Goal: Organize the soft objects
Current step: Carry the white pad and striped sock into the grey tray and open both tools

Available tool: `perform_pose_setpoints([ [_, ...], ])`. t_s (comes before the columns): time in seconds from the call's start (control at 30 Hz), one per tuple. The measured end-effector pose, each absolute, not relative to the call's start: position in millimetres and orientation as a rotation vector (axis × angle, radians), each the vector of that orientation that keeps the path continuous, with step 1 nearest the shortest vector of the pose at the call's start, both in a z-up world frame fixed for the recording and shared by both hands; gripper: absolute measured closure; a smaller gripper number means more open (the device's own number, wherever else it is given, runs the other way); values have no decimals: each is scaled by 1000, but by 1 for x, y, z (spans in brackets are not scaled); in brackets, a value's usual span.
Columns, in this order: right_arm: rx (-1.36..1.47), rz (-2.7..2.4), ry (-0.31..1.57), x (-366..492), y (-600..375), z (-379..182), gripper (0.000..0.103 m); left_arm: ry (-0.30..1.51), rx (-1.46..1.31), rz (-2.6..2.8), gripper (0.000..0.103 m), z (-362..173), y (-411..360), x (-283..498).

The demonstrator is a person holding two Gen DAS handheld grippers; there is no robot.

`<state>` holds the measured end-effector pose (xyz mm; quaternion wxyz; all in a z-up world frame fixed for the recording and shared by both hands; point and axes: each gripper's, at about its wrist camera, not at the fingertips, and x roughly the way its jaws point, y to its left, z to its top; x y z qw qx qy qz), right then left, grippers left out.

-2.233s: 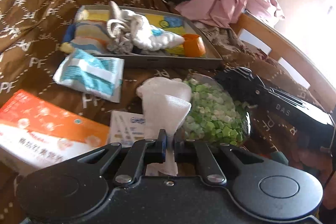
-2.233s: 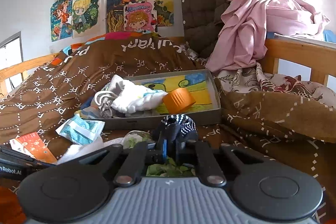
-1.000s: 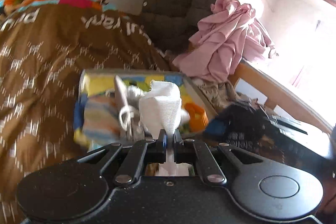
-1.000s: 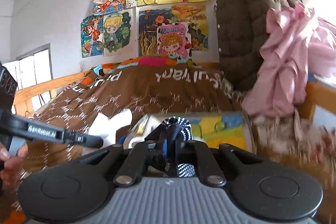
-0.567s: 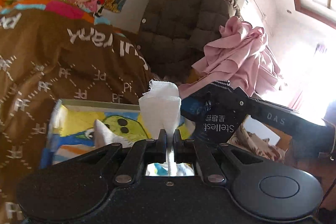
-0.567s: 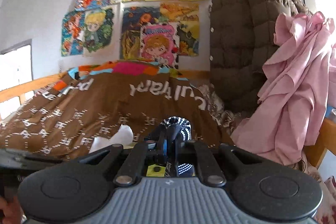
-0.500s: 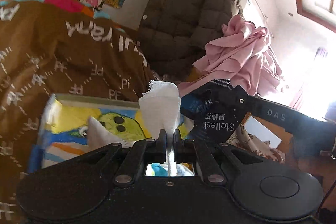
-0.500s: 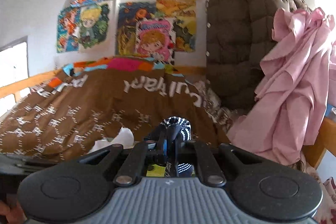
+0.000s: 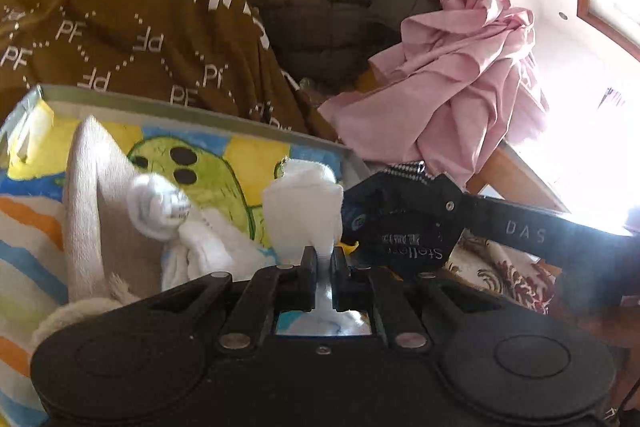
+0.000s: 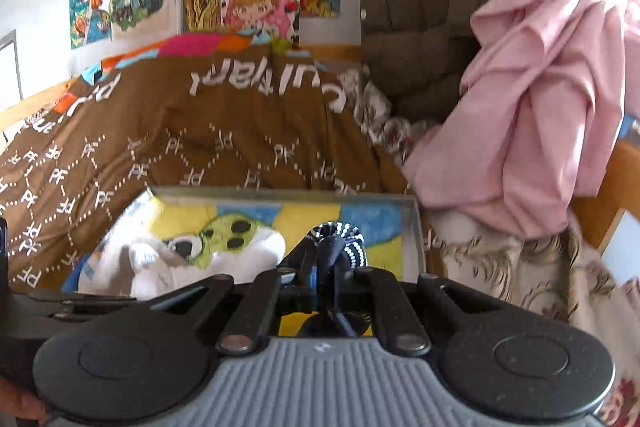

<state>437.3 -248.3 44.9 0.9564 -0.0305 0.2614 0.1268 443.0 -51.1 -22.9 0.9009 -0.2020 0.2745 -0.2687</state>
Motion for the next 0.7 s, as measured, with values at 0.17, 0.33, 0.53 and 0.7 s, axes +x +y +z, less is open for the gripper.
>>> perform_pose_setpoints([
  [0.17, -63, 262, 564, 435, -245, 33, 94, 581, -431, -557, 95, -31, -52, 442],
  [0.33, -42, 262, 569, 431, -248, 34, 87, 565, -433, -545, 87, -28, -52, 438],
  [0.53, -20, 247, 556, 420, -254, 39, 67, 545, -391, -525, 70, -23, -53, 427],
  [0.7, 12, 238, 534, 407, -263, 46, 51, 484, -375, -508, 57, -14, -43, 409],
])
